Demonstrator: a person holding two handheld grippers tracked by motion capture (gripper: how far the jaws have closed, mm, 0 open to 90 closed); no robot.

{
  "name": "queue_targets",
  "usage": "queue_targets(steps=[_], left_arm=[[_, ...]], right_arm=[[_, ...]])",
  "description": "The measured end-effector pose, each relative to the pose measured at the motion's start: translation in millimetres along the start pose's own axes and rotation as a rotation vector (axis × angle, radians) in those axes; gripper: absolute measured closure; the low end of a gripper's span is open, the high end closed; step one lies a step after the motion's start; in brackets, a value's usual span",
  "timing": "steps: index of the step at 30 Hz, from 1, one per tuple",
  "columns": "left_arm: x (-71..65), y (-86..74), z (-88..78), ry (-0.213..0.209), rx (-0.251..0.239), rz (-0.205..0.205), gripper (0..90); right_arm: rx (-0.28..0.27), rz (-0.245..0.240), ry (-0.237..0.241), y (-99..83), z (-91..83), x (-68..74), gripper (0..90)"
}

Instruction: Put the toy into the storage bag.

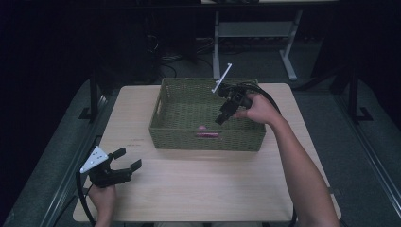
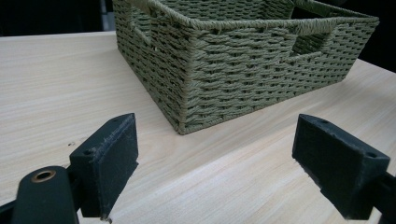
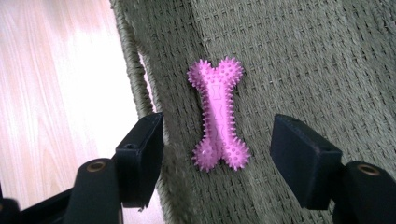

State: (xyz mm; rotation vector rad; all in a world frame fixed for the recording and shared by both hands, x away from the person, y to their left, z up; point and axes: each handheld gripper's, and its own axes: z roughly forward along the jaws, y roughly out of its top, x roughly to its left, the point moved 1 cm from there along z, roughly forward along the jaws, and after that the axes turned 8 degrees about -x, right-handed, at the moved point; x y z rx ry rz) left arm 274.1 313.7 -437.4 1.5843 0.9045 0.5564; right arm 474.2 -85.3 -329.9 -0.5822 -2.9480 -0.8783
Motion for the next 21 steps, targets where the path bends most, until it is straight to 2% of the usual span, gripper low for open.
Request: queue_targets(steps=[5,21], left_arm=[[-0.5,0.0,0.5,0.002,-0.002,-0.003,13.9],[-2.1,0.1,2.1,-0.001,0.003,0.004,13.9]], right_arm=[[-0.004,-0.001,0.005,-3.7,-4.5,4.5,33.0],[-0.024,-0.007,-0.025,-18.6,-23.1,16.2,32.1]])
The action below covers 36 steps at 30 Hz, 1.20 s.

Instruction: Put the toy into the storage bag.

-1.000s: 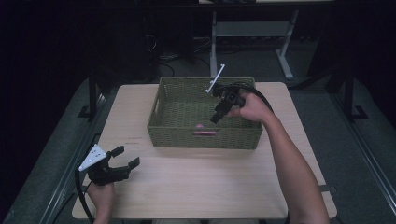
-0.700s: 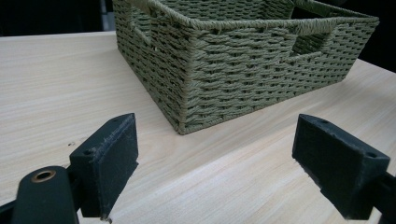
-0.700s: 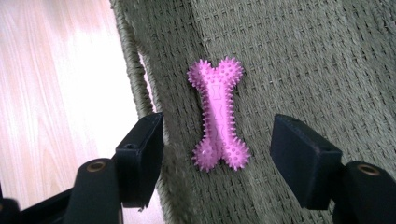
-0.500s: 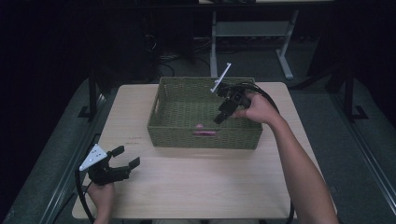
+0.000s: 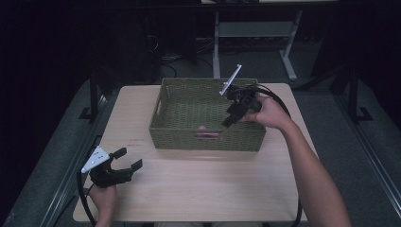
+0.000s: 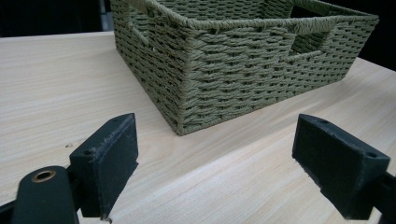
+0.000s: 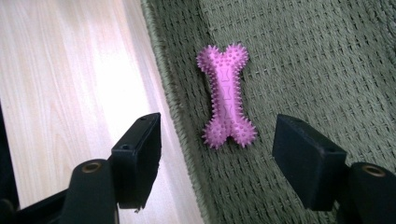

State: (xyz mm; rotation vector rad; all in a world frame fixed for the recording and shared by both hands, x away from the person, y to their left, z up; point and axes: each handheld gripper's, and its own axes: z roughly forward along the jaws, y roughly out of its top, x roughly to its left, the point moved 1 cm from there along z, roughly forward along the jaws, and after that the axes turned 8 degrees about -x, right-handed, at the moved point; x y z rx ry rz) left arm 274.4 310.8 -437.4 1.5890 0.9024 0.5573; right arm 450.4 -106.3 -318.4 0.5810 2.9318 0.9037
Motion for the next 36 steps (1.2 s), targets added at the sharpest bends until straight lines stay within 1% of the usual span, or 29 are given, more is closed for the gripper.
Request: queue_targets(steps=[8,12,18,36], left_arm=[[-0.8,0.0,0.8,-0.002,0.002,0.003,13.9],[-1.4,0.0,1.4,-0.003,0.003,0.004,13.9],[-2.2,-0.1,1.9,-0.002,0.002,0.002,13.9],[-2.5,0.1,2.1,-0.003,0.001,0.009,13.9]], right_arm=[[0.008,0.013,-0.01,-13.9,-4.6,3.1,31.8],[-0.007,0.014,-0.011,-18.1,-8.8,4.5,31.8],[-0.011,0.017,-0.022,-27.6,-14.6,8.7,31.2],[-0.037,0.023,-0.029,-51.3,-22.1,20.9,29.5]])
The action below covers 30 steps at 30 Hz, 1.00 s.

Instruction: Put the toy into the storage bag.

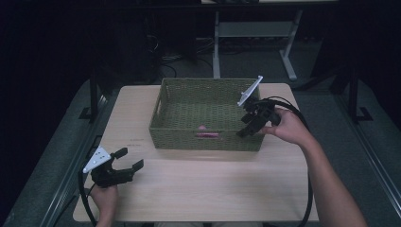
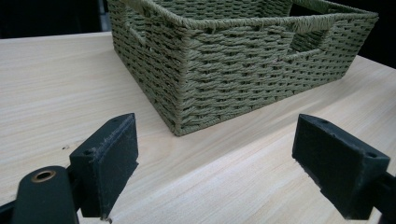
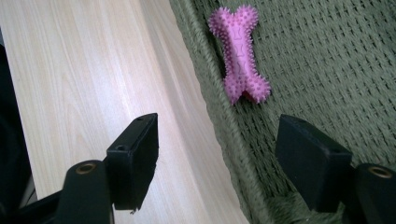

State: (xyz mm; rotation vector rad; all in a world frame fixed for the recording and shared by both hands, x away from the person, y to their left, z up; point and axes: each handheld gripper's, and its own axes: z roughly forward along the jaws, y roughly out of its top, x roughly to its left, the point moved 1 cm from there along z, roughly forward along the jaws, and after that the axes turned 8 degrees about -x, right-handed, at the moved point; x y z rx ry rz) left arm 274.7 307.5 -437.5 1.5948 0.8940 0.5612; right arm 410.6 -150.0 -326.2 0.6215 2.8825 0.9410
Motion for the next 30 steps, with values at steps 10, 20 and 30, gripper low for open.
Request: queue_targets(steps=[10,20,30], left_arm=[[-0.7,-0.1,0.6,0.0,0.001,0.001,13.9],[-0.6,-0.1,0.6,0.0,0.001,0.002,13.9],[-0.7,-0.1,0.9,0.0,0.003,0.003,13.9]], right_arm=[[-0.018,0.017,-0.002,-14.4,-1.8,4.2,28.0],[-0.019,0.034,-0.004,-28.8,1.0,8.1,25.9],[-0.04,0.04,-0.01,-43.3,-1.7,13.3,25.9]])
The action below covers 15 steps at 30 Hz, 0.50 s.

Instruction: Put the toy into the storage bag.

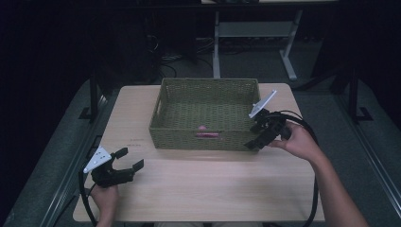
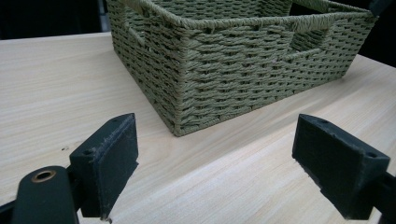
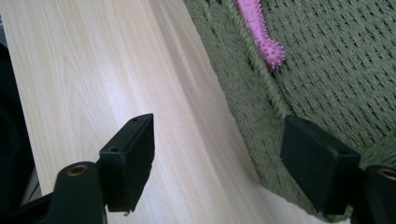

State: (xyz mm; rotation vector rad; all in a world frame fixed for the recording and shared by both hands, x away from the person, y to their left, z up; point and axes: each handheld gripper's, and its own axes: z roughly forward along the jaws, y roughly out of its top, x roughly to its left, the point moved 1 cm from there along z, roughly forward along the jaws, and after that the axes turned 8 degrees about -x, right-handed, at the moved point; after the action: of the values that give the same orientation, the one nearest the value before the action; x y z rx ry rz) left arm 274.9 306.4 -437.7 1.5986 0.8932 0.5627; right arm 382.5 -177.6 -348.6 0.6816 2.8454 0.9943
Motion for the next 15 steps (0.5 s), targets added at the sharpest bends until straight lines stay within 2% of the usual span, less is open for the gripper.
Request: queue_targets(steps=[15], left_arm=[[-0.7,0.0,0.4,0.0,-0.001,0.003,13.9]], right_arm=[[-0.016,-0.003,-0.012,-18.8,-6.0,11.6,25.8]])
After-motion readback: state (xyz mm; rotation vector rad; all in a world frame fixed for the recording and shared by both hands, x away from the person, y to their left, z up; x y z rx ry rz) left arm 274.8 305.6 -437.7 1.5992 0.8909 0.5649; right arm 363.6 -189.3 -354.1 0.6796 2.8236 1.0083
